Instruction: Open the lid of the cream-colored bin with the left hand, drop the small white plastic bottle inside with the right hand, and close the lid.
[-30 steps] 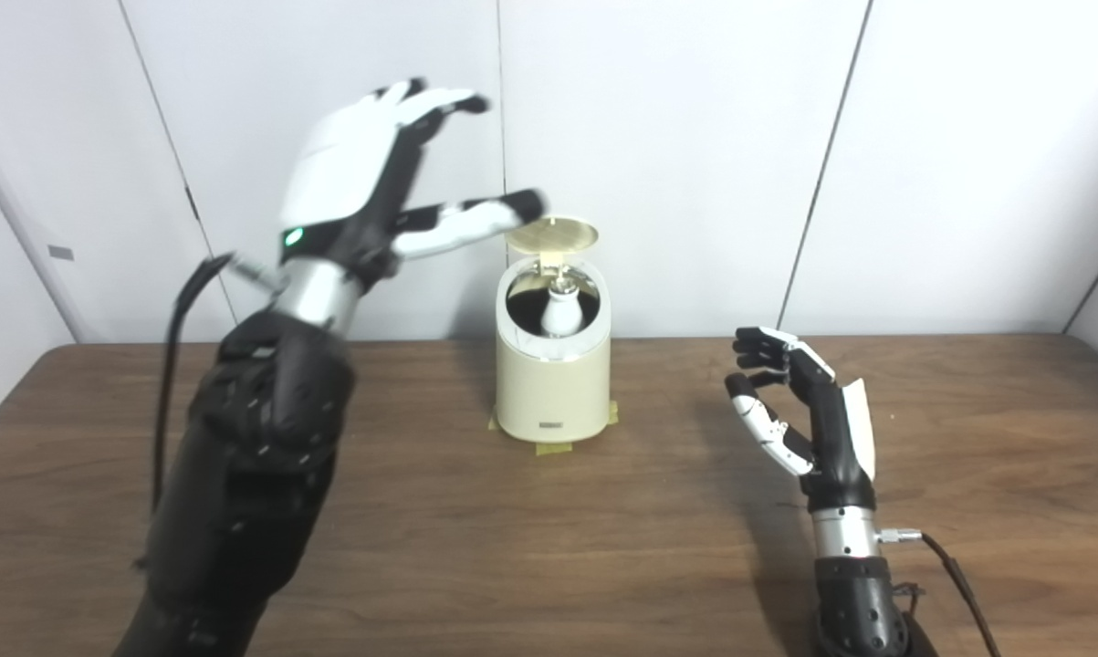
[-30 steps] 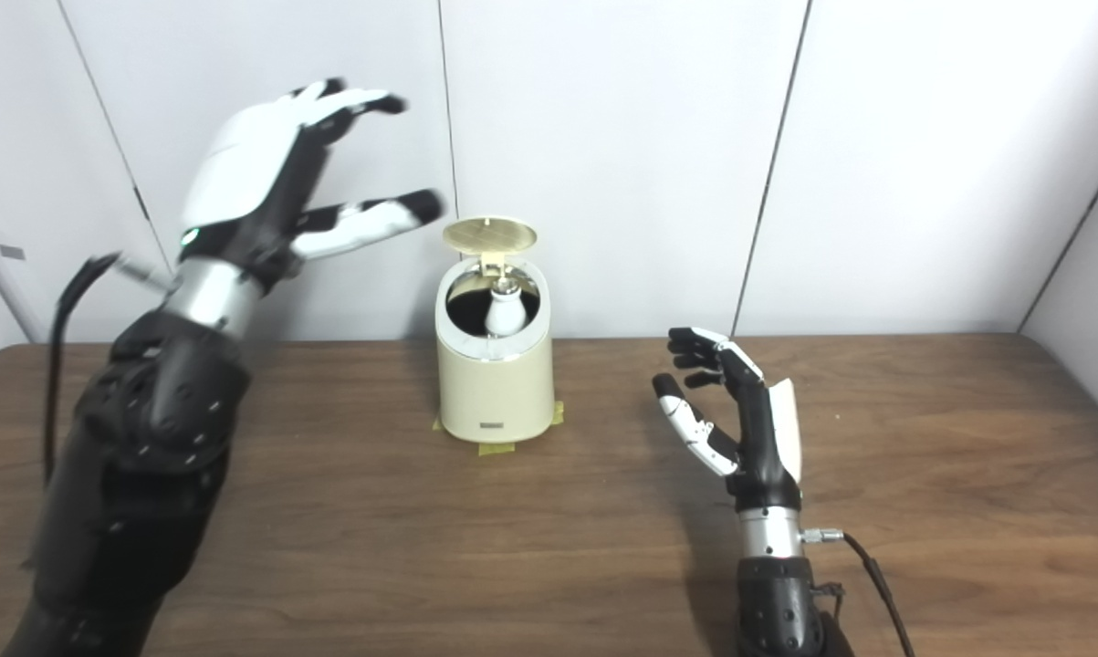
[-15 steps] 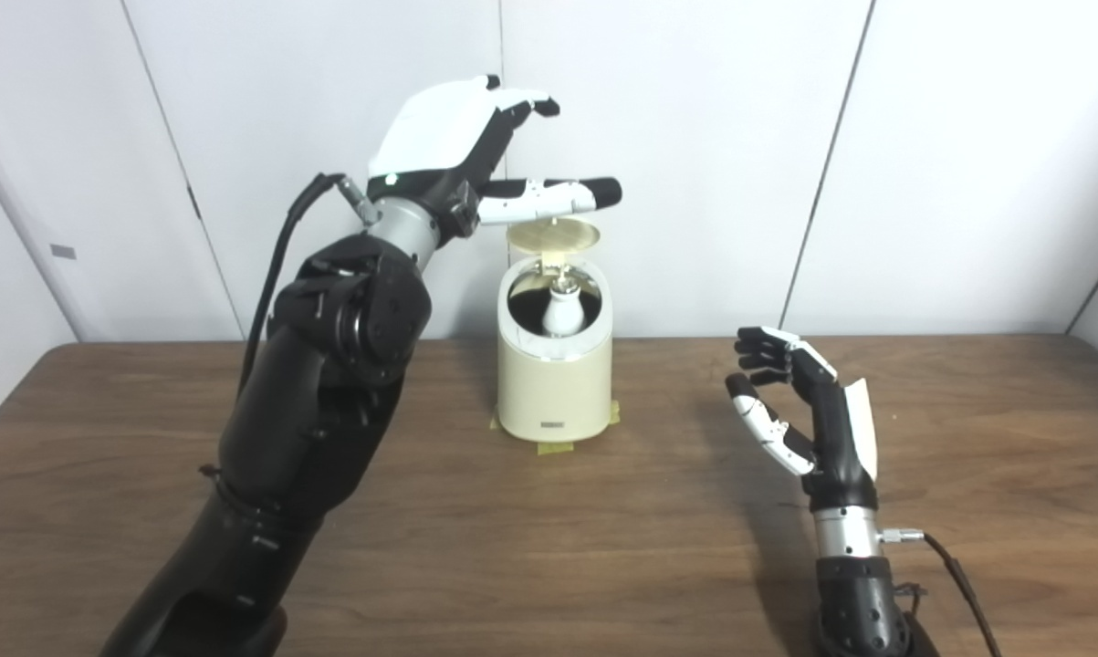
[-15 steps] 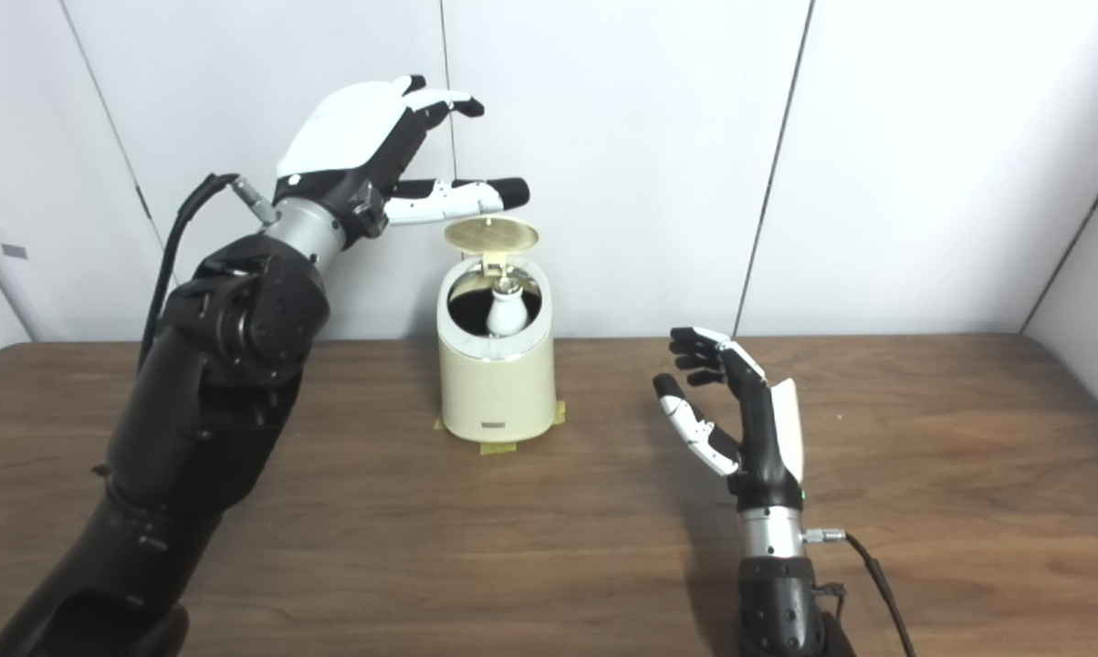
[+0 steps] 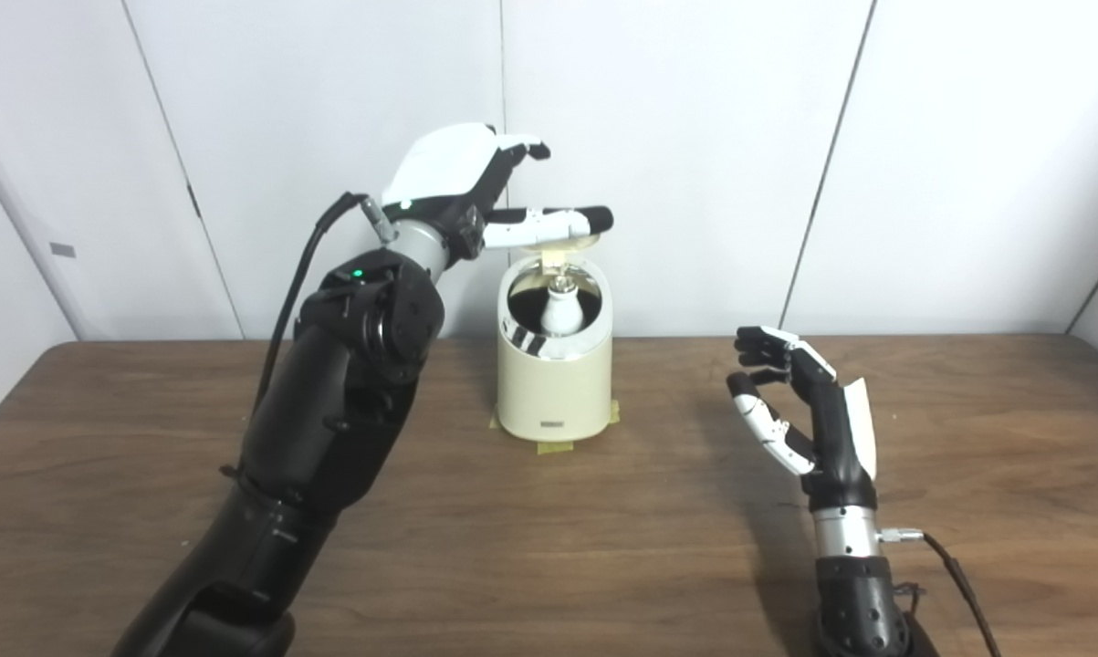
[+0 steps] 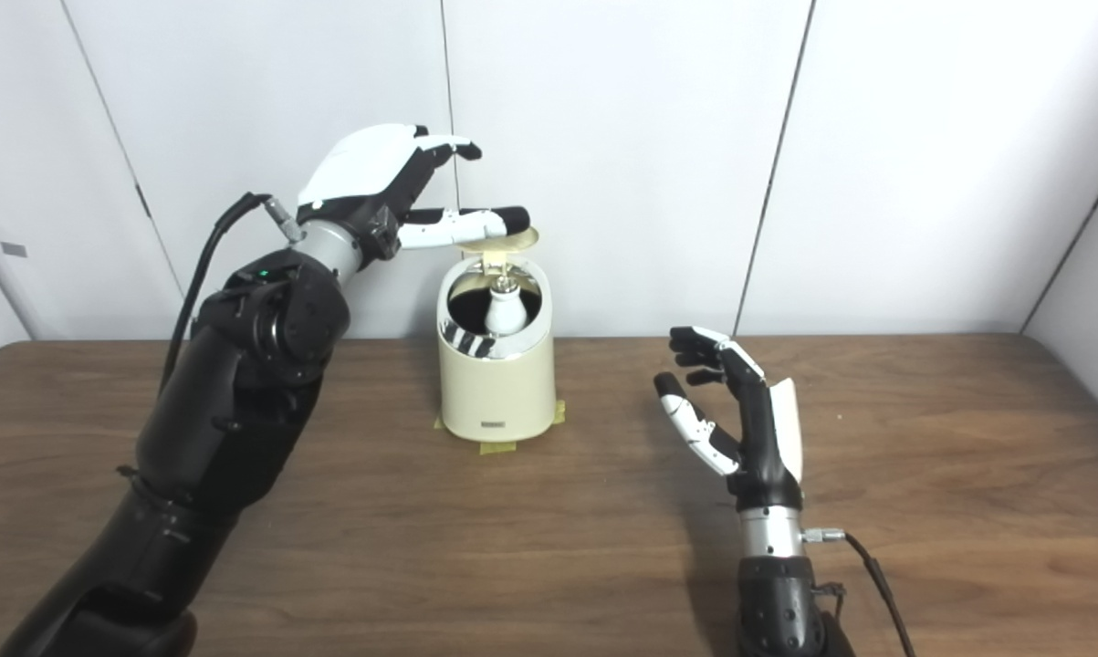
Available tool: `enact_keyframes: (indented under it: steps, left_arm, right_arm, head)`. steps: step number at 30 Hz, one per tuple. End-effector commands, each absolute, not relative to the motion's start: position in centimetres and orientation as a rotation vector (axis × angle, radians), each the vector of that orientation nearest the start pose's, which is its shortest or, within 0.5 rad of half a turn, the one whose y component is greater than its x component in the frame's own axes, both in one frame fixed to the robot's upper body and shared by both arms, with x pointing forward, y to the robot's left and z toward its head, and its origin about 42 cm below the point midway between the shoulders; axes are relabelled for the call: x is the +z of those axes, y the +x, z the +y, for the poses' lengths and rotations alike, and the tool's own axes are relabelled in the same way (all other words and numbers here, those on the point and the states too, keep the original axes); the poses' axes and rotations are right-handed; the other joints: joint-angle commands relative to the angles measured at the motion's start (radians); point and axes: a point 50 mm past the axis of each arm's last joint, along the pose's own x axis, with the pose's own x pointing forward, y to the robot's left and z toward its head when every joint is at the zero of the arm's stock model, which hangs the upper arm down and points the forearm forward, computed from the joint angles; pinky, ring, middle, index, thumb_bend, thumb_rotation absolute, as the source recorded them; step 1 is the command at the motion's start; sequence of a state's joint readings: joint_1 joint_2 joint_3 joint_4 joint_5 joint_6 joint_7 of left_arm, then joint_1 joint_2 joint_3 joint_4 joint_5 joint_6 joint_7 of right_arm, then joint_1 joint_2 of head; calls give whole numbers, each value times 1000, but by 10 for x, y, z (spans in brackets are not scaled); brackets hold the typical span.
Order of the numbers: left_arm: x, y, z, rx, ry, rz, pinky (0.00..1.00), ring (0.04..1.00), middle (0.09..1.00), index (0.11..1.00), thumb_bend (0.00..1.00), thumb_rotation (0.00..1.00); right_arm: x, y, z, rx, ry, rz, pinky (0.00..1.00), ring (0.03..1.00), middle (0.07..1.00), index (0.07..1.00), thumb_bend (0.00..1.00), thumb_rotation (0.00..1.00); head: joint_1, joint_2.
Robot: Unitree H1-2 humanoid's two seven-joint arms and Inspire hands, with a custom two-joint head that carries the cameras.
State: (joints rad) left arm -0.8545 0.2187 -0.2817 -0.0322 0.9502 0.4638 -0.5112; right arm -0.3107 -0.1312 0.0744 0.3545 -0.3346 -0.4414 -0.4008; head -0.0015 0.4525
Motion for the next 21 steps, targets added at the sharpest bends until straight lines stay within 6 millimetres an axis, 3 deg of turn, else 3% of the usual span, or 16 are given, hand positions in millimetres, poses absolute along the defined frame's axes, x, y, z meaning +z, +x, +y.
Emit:
enact_keyframes:
  steps: [1,13,21]
  left_arm:
    - [408,454,134,-85,1203,-361,1000,1000,902,849,990,1000]
    - [410,477,120,-122,1183,-300,1000,1000,918,842,952,1000]
    - [410,483,115,-153,1171,-274,1000,1000,952,867,975,1000]
  right_arm:
    - [97,356,-221,-147,-360,-387,563,654,680,698,260,590]
    - [97,354,-216,-146,-347,-389,570,652,678,695,285,618]
    - [98,353,-211,-152,-337,-393,574,652,677,692,264,543]
  head:
    - [0,1]
    - [-11,2]
    - [-23,8]
